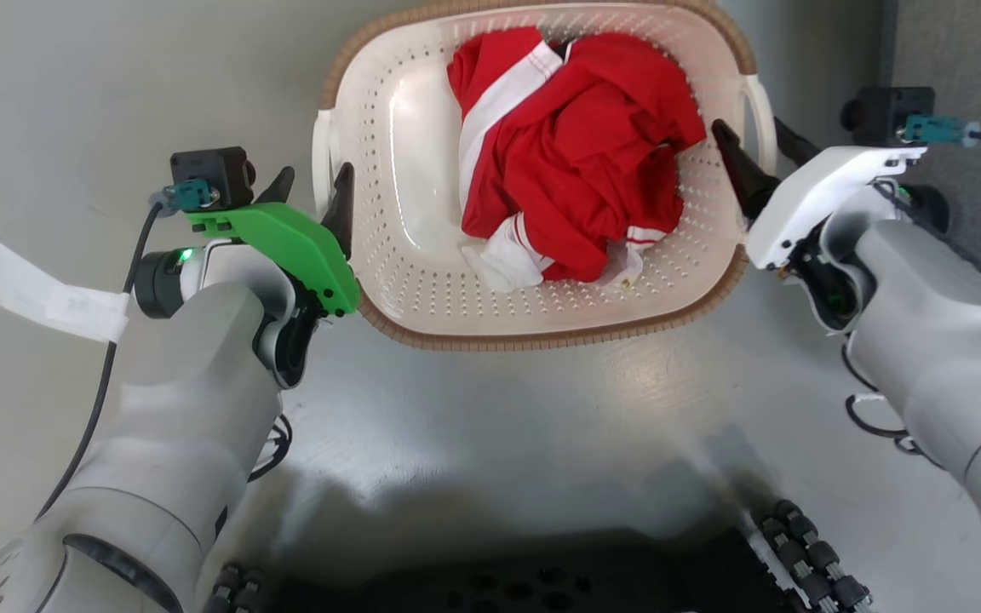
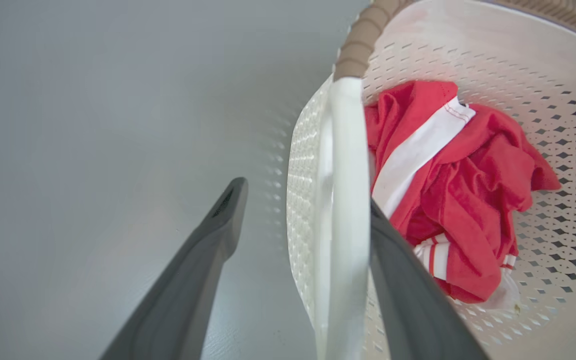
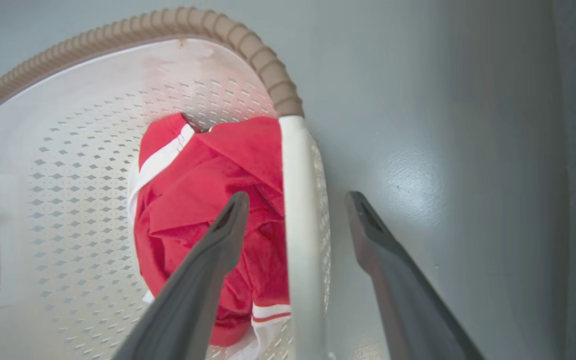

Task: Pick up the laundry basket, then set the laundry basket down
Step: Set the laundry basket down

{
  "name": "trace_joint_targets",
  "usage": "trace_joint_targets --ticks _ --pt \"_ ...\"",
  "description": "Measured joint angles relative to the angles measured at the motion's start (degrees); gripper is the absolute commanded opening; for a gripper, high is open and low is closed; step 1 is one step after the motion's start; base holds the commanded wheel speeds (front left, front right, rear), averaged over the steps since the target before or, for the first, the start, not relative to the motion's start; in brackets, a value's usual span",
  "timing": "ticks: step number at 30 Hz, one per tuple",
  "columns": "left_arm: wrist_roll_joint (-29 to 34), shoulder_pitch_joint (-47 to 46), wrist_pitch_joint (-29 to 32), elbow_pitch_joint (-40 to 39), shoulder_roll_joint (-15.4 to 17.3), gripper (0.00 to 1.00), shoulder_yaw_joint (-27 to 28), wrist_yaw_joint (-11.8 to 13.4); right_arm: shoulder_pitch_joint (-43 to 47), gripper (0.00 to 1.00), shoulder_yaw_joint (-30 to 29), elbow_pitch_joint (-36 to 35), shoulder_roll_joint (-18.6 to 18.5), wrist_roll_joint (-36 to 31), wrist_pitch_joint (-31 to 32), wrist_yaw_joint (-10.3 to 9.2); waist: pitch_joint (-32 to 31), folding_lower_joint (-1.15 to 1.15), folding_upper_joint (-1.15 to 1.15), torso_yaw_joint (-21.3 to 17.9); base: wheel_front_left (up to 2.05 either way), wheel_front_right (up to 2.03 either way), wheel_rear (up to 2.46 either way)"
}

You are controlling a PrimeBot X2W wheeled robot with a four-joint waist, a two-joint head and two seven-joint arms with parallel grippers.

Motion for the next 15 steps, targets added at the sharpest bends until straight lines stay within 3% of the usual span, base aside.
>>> trace_joint_targets --ticks 15 --pt "-0.1 5.4 0.0 1.8 0.0 1.00 -0.7 -1.3 4.0 1.00 2.4 2.7 1.4 0.3 -0.4 0.00 -9.0 0.00 0.00 -0.9 0.00 0.00 0.00"
